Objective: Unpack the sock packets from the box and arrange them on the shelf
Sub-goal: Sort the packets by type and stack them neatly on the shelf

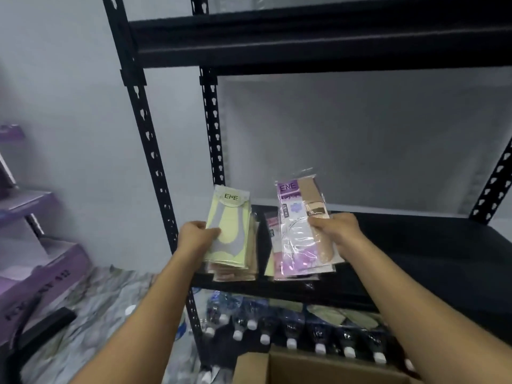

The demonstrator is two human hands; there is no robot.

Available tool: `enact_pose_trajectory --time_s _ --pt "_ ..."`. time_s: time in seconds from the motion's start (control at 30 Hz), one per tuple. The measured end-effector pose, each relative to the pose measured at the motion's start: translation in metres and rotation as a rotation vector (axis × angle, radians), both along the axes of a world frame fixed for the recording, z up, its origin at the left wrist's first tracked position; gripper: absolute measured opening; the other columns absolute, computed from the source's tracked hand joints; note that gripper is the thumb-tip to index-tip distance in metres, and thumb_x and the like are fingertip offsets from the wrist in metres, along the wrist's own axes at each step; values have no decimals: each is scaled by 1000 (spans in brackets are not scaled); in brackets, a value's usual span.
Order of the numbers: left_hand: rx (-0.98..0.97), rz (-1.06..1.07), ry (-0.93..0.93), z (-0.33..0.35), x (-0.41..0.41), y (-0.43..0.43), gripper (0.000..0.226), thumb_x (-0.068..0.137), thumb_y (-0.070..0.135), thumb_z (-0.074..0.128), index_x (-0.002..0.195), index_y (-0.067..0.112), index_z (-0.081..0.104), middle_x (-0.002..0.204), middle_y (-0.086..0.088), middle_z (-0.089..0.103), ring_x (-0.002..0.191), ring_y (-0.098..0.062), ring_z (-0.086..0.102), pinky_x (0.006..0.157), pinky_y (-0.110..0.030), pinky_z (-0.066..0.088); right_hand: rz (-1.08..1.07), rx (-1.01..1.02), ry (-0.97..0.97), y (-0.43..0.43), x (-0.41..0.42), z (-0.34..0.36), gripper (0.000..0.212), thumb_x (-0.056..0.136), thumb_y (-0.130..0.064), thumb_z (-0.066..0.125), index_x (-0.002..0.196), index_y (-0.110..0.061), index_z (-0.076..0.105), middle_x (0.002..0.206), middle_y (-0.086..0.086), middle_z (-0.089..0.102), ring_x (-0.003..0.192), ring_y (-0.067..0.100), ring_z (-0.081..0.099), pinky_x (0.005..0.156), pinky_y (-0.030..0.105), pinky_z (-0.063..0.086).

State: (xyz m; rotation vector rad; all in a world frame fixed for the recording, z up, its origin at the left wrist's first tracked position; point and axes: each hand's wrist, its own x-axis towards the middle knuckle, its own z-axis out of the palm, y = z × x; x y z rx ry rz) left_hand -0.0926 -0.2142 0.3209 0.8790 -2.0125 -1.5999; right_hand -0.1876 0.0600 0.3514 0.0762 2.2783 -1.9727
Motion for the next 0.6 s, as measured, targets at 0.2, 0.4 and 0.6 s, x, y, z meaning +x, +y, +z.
enact_pose_trajectory --time_s 0.2,0.4,0.6 --pt "-411 -24 -350 -22 -36 -13 22 82 19 68 93 0 65 84 -11 63 67 -23 56 45 -26 35 16 380 13 -27 -40 -18 27 75 -19 77 91 -4 59 83 7 63 73 23 65 65 32 55" --pt "-563 -54 -451 -39 -35 -13 31 87 31 60 85 0 62 72 -7 58 64 -22 55 50 -27 36 77 744 90 -34 -39 -36 34 79 -47 66 84 -17 54 83 1 60 72 21 62 58 27 46" --pt "-580 -72 -433 -29 -18 -7 46 91 43 55 111 2 60 106 -14 66 91 -28 60 72 -31 48 77 785 129 -22 -32 -32 40 80 -54 59 84 -15 55 92 4 64 78 24 63 62 30 51"
